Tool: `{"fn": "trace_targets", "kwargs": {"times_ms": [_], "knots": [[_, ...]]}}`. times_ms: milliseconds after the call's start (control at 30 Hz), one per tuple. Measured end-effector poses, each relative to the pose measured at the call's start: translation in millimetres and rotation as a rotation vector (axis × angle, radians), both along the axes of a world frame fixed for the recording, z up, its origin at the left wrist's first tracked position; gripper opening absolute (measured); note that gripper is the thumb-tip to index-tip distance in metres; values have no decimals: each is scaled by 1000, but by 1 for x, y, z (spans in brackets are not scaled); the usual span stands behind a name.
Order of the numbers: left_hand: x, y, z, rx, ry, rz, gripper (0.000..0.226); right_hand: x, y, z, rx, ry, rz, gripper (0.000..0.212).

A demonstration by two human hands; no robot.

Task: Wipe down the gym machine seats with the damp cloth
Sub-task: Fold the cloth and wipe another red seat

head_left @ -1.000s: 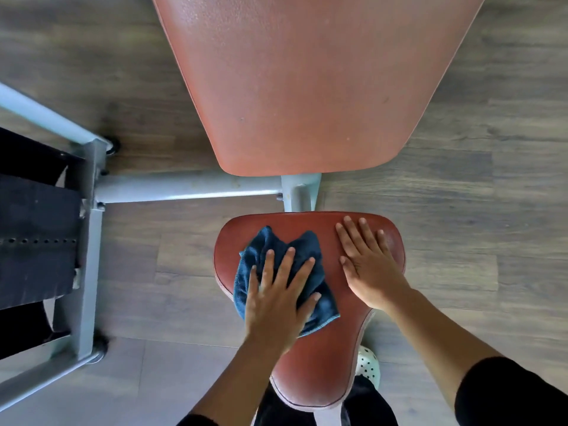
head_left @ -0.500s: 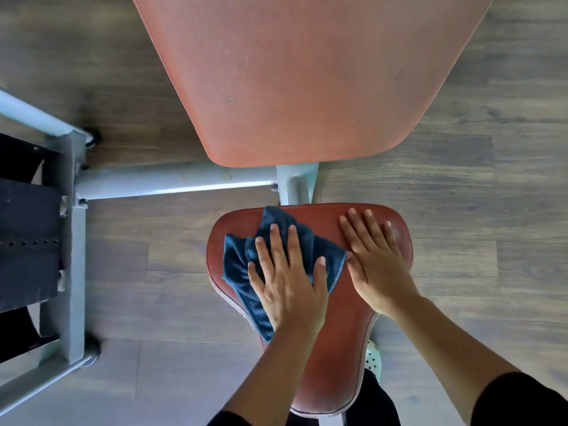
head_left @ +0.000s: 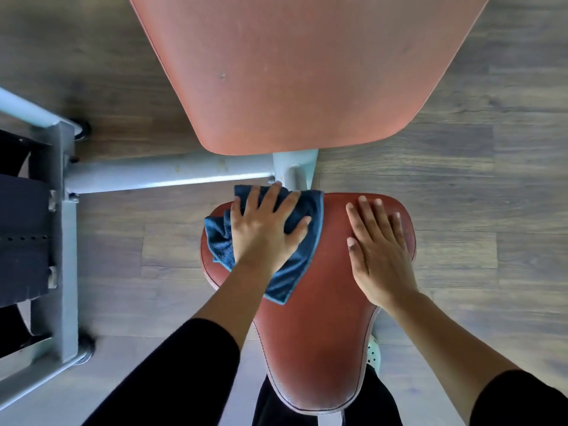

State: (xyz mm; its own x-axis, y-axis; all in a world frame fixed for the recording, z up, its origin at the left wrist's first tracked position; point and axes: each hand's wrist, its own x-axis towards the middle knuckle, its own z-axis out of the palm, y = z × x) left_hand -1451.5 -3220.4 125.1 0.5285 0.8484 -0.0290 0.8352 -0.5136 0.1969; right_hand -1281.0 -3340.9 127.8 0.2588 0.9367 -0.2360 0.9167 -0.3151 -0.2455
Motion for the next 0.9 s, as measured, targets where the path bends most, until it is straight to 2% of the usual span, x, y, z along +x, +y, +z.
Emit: {"fn": "trace_targets", "kwargs": {"times_ms": [67,200,333,467,533,633,767,900], "knots": [[12,-13,4,5,-22,132,40,1,-1,-1,-5,-7,4,56],[4,-59,15,-37,-24,106,42,1,-1,0,-5,-7,5,56],[-6,-107,35,-173,26,156,47,-1,-2,3,1,21,-23,56],[-18,-112,50,-239,-106,257,51,-14,-10,16,6,104,-130,59],[-32,-103,56,-213,-70,356,56,-27,-17,29,15,89,-198,59],[-48,-92,59,-271,42,507,66,-52,-21,48,-39,-46,-280,57],[-47,-91,62,-369,219,519,69,-82,-22,64,-150,-80,-370,69],[-43,-87,62,-415,176,563,58,-102,-20,70,-189,-77,-397,68]]}}
